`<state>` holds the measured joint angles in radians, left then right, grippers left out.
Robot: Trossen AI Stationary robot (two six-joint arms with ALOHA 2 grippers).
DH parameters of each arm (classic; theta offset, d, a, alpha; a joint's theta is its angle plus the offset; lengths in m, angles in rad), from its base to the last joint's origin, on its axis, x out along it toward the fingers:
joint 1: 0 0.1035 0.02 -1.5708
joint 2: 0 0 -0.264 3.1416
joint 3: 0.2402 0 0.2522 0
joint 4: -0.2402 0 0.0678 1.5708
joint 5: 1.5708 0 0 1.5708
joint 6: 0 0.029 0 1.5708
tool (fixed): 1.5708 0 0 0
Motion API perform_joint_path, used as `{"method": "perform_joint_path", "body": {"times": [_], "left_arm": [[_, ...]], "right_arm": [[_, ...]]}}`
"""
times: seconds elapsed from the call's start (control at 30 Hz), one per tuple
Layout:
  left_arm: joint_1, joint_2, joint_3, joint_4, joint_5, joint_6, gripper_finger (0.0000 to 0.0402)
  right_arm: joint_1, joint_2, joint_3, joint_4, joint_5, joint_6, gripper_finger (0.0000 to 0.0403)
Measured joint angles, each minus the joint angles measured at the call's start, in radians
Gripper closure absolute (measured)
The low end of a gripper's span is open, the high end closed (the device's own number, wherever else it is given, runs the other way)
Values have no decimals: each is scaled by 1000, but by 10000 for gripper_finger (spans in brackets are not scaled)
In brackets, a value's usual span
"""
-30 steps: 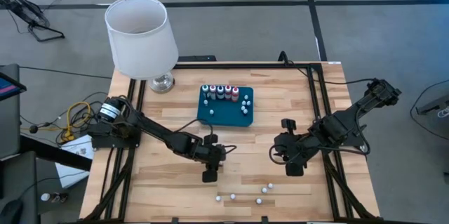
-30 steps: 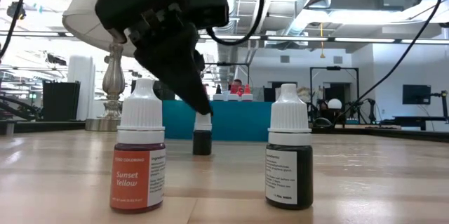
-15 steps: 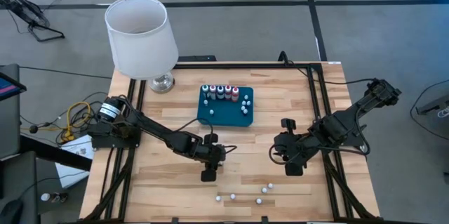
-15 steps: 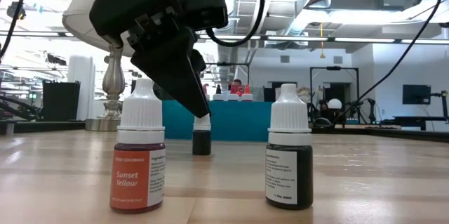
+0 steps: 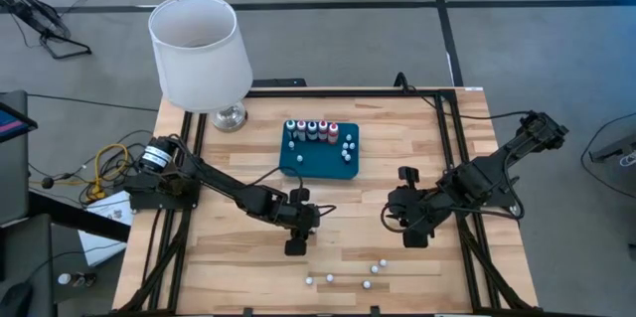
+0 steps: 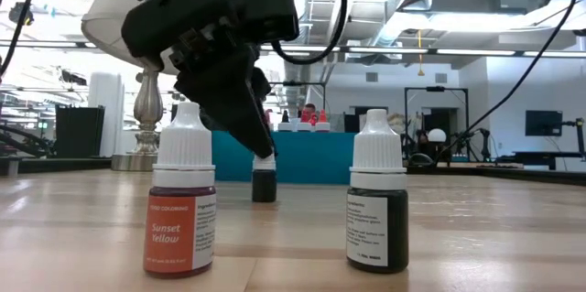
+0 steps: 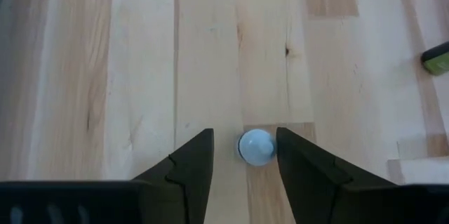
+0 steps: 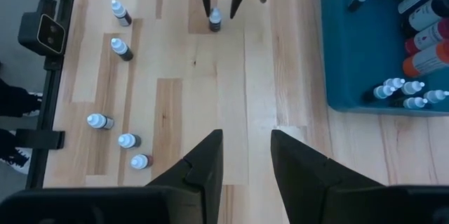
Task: Pick & Place food coloring
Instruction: Put the small black food coloring bottle into the bin
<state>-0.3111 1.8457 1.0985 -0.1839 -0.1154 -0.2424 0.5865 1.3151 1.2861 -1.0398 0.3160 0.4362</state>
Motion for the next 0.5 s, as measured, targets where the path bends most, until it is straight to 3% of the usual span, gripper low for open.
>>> {"method": "perform_joint_path", "body": {"times": [0.5], "left_arm": [[1,5,0,-2,-3,15,257]], "right_arm": [[0,0,0,0,0,0,292]]}}
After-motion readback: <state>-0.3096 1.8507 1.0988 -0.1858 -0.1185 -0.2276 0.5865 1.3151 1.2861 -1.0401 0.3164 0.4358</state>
